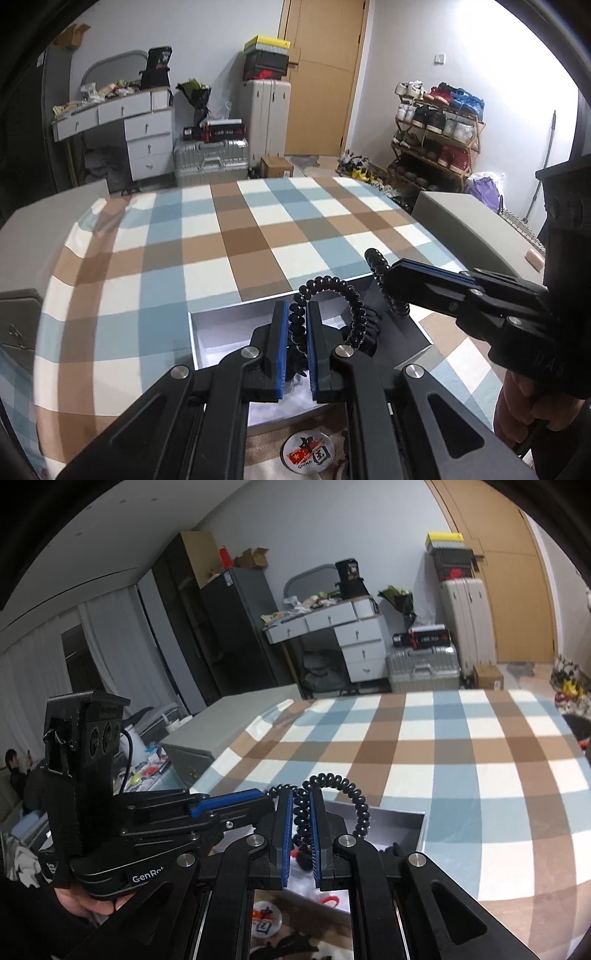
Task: Organize jewelry
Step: 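Carry the black beaded bracelet with the left tool into the grey box and release, then withdraw the left tool from the box toward the black claw clips, then close the left tool on a black claw clip and lift it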
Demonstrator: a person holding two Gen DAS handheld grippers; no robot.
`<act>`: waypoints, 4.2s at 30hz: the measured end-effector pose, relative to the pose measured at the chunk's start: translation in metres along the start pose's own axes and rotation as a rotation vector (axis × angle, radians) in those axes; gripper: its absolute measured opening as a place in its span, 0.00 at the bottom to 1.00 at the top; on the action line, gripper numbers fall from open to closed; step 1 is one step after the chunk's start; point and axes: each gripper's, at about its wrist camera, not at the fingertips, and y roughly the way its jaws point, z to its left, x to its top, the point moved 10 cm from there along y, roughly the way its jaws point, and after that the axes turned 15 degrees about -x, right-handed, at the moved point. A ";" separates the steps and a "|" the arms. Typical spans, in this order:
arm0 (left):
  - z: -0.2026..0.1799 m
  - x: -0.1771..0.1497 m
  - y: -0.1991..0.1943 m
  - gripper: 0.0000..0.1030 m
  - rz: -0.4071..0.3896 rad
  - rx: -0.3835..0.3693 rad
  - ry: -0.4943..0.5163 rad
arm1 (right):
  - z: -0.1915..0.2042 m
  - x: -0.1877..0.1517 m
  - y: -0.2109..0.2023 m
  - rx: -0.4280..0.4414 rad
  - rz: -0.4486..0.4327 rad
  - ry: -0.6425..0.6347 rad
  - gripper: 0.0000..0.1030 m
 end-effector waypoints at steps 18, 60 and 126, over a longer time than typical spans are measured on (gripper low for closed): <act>0.000 -0.012 0.019 0.05 0.068 -0.029 -0.027 | -0.015 -0.019 0.028 -0.016 0.074 0.044 0.08; -0.024 -0.018 -0.054 0.81 -0.107 0.099 0.034 | 0.003 -0.030 -0.087 -0.145 -0.137 -0.026 0.91; -0.047 -0.111 0.020 0.13 0.250 -0.081 0.000 | -0.048 -0.142 -0.084 -0.235 0.099 0.076 1.00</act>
